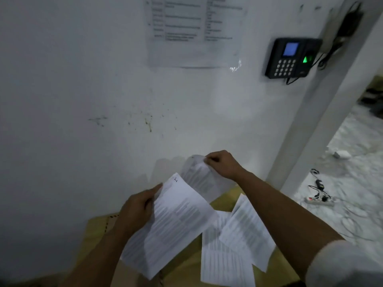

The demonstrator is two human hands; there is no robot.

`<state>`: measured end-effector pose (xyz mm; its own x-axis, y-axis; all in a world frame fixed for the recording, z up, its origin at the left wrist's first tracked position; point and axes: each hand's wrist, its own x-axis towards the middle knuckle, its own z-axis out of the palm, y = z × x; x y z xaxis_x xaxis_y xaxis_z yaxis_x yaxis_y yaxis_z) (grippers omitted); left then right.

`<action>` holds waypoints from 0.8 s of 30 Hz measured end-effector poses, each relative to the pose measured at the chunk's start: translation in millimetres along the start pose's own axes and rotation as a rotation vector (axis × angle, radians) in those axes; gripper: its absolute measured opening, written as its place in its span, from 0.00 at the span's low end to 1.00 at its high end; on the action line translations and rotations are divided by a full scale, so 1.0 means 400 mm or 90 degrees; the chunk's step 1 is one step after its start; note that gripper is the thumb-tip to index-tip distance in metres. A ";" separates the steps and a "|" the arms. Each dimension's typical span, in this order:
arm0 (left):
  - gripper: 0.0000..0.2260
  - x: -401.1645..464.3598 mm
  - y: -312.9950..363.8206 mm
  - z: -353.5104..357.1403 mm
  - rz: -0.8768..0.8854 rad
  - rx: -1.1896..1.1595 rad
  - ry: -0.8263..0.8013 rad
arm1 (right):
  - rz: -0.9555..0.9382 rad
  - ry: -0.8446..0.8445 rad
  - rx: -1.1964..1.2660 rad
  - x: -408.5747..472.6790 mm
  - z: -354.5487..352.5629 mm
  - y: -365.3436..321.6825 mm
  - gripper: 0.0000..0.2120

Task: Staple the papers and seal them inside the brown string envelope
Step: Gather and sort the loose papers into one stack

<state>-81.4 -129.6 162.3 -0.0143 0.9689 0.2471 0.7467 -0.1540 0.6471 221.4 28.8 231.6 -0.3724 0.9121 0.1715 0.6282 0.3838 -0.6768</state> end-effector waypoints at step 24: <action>0.18 -0.025 0.175 -0.215 -0.007 -0.033 0.167 | 0.050 -0.159 0.302 -0.173 -0.021 -0.356 0.13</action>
<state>-86.1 -166.7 267.0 -0.1990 0.8884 0.4138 0.7102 -0.1602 0.6855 163.7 -87.7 322.1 -0.5234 0.8516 -0.0291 0.3046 0.1550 -0.9398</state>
